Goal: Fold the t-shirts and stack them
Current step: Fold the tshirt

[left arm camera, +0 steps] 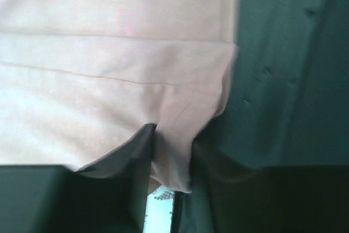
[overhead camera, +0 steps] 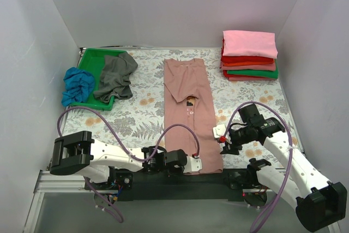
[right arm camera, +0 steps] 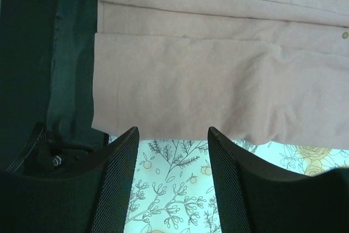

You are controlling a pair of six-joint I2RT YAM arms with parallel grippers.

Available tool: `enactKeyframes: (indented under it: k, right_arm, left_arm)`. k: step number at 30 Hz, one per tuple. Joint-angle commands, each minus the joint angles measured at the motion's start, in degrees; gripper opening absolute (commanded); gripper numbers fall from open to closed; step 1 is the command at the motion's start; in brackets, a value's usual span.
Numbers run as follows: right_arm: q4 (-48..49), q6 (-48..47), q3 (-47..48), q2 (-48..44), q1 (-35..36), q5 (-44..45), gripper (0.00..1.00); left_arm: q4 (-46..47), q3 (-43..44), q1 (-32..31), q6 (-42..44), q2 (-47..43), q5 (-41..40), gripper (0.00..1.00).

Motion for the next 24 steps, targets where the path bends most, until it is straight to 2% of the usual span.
enactKeyframes:
  k: [1, 2, 3, 4, 9, 16, 24]
  right_arm:
    - [-2.8, -2.5, 1.6, 0.0, 0.3, -3.0, 0.61]
    - [-3.5, -2.9, 1.1, 0.0, 0.8, -3.2, 0.61]
    - [-4.0, -4.2, 0.7, -0.1, 1.3, -3.4, 0.63]
    - [-4.3, -4.9, 0.2, 0.1, 3.4, -3.9, 0.64]
    - [-4.3, -4.7, -1.5, 2.6, 13.1, -2.7, 0.64]
    - [2.3, 1.1, -2.7, 5.9, 20.8, 2.9, 0.64]
    - [5.2, 3.7, -4.3, 10.2, 30.7, 6.1, 0.63]
  left_arm:
    - [0.9, -0.7, 0.2, 0.3, 1.9, -3.5, 0.19]
    - [1.3, -0.7, 0.2, 0.2, 1.6, -3.6, 0.12]
    - [1.4, -0.8, 0.2, 0.1, 1.1, -3.5, 0.01]
    - [1.7, -0.9, 0.3, -0.1, 0.7, -3.3, 0.0]
    - [2.1, -1.8, 0.2, -1.0, -3.9, -2.3, 0.0]
    - [2.2, -3.9, 0.4, -4.1, -7.3, -4.9, 0.0]
    - [1.8, -3.0, 2.4, -5.6, -7.3, -4.5, 0.0]
